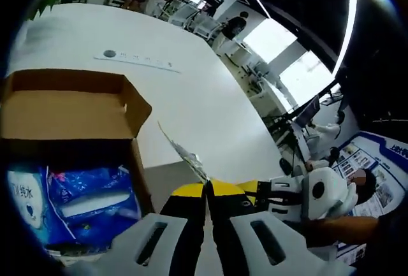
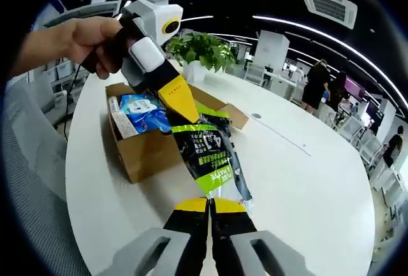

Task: Operate the shoe box by opening the lid, removing the specified soft item, and placing it in the target area until the item is outside and the box remains undamaged.

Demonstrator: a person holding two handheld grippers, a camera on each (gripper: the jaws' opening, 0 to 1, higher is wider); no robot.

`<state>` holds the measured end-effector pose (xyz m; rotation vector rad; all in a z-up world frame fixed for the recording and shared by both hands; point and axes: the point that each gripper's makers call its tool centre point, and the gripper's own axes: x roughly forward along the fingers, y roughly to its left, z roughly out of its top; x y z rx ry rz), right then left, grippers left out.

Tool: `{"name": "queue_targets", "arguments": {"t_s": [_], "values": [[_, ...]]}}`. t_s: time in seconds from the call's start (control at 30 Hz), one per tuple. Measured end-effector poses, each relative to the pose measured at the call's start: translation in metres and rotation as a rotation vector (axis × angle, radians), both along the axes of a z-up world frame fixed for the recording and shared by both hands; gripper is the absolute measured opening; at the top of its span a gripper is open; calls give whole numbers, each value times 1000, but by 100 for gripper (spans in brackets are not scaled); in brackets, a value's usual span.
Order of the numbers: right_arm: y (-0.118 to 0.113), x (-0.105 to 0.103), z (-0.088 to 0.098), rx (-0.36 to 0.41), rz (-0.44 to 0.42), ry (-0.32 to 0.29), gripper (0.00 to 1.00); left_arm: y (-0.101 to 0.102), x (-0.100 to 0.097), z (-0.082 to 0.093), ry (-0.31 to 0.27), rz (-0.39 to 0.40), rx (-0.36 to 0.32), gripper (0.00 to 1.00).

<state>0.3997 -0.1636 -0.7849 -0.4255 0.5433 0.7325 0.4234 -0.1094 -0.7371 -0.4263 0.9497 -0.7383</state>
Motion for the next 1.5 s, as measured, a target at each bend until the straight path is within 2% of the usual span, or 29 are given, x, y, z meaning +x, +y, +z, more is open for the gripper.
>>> {"name": "queue_targets", "arguments": {"t_s": [0.2, 0.57, 0.9, 1.13, 1.27, 1.47, 1.5], "values": [[-9, 7, -10, -9, -14, 11, 0, -7, 9, -14, 3, -14, 35, 0], [-20, 22, -27, -12, -43, 35, 0, -13, 14, -33, -8, -46, 126, 0], [-23, 29, -40, -20, -53, 63, 0, -15, 15, -47, -43, -89, 210, 0], [-19, 30, -47, -59, 20, 46, 0, -12, 16, -47, -74, -92, 231, 2], [-20, 32, -48, -72, 33, 39, 0, -5, 17, -45, -93, -99, 247, 3], [-23, 32, -53, -80, 39, 45, 0, 0, 17, -37, -92, -82, 217, 8], [-23, 32, -54, -89, 44, 47, 0, -1, 17, -33, -108, -81, 203, 9]]}}
